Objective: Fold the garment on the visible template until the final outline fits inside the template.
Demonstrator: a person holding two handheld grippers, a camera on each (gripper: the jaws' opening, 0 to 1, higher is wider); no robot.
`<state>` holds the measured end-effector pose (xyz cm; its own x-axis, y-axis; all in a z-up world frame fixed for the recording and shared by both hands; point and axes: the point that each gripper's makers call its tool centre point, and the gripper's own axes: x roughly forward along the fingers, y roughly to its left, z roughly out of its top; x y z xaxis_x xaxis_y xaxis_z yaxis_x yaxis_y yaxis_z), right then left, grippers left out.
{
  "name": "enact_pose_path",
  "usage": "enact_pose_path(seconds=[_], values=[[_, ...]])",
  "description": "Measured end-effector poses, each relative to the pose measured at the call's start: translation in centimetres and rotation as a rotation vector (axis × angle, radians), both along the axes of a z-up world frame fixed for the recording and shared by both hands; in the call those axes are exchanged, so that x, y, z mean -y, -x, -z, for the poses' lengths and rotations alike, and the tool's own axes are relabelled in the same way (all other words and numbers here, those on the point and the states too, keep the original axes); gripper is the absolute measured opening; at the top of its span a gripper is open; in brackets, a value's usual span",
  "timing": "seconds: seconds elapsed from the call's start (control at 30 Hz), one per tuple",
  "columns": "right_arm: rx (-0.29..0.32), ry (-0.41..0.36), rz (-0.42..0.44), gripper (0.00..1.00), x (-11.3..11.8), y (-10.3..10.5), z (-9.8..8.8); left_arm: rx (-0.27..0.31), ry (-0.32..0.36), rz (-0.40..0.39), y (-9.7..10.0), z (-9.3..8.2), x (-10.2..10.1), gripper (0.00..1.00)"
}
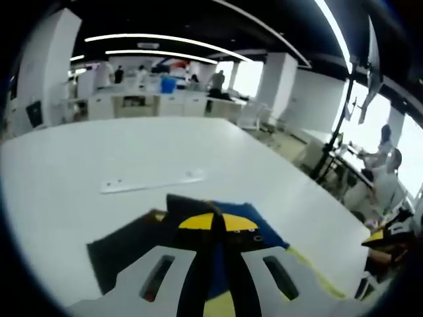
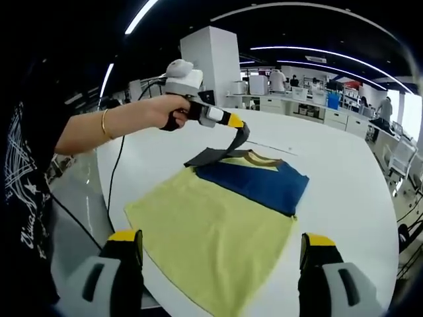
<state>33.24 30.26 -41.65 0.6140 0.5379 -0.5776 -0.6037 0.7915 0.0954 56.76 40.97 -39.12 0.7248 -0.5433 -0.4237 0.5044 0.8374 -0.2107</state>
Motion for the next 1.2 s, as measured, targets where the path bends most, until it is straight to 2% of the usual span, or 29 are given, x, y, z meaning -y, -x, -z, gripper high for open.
enact_pose_path(seconds=[0.17, 0.37, 0.63, 0.97, 1.2], values=[[0.001, -0.001, 0.005, 1.0, 0.0, -0.2, 0.0, 0.005, 0.014, 0.012, -0.3, -0.2, 0.9, 0.0], [-0.011, 0.002, -0.008, 1.0, -0.2, -0.1, 0.5, 0.0, -0.013, 0.053, 0.0, 0.6, 2.6, 0.0], [-0.021, 0.005, -0.015, 1.0, -0.4, 0.0, 0.8, 0.008, -0.016, 0.128, 1.7, 1.5, 5.1, 0.0], [-0.043, 0.017, -0.012, 1.0, 0.0, 0.1, 1.6, -0.031, 0.011, 0.141, 1.9, 4.6, 7.1, 0.0], [-0.05, 0.028, -0.005, 1.0, 0.6, -0.1, 2.0, -0.045, -0.025, 0.2, 2.2, 7.8, 8.9, 0.0]])
